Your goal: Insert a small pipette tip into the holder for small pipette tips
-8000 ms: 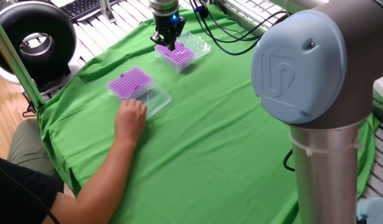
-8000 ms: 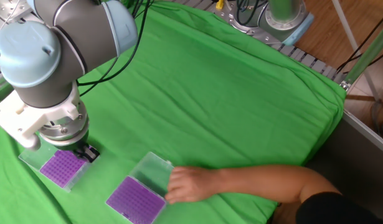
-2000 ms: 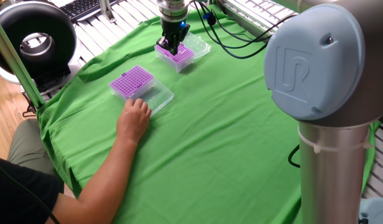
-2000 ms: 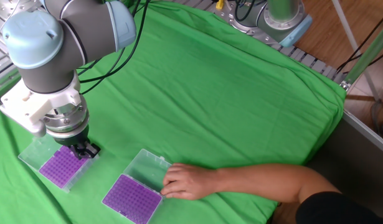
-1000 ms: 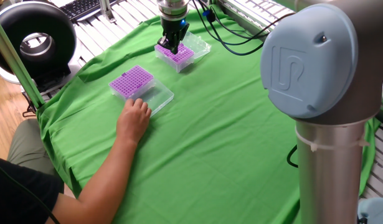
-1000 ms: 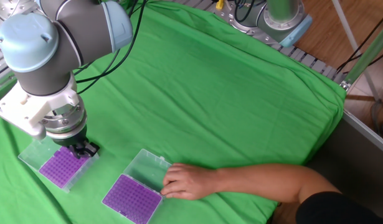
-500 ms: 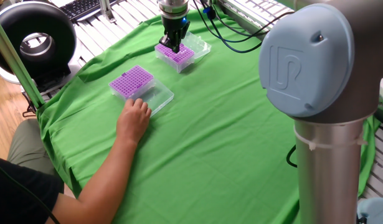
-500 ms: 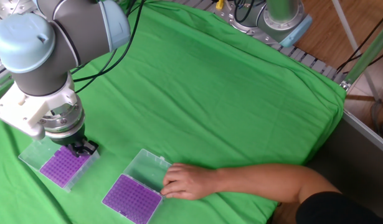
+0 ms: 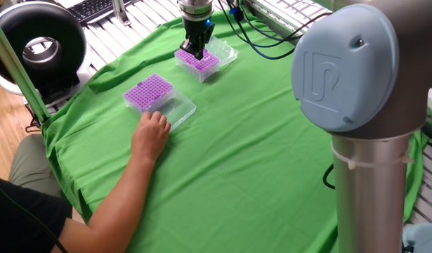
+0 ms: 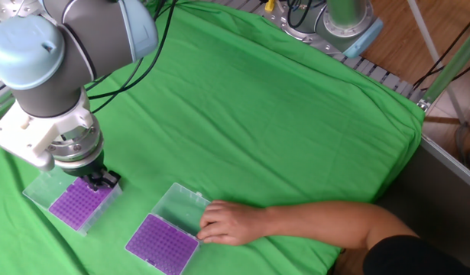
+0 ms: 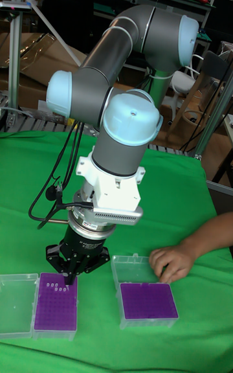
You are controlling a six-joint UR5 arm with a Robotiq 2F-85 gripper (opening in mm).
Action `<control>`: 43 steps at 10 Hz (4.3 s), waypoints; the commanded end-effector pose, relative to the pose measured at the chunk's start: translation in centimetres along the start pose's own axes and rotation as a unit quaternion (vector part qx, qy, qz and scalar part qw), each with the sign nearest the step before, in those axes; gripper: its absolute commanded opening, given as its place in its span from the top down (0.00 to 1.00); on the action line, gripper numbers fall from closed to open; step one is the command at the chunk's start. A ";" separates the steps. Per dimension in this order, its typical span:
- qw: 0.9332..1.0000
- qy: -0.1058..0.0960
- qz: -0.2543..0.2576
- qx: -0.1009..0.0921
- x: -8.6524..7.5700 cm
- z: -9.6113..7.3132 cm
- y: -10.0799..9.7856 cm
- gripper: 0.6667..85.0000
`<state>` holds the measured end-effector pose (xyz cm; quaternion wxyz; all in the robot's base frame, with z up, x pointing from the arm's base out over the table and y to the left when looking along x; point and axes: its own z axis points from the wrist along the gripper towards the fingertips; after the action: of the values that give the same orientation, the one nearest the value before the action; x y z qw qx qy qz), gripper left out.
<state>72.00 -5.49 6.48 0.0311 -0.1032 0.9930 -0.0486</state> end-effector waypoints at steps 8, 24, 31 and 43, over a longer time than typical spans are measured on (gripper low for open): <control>1.000 -0.006 0.013 -0.011 1.1 0.5 -0.4 1.00; 1.000 -0.004 0.026 -0.015 0.6 0.7 0.2 1.00; 1.000 -0.005 0.001 0.003 0.9 0.7 -1.2 1.00; 1.000 -0.005 0.011 0.004 0.3 0.8 -1.0 1.00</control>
<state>71.99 -6.47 5.55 0.0402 -0.0923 0.9936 -0.0510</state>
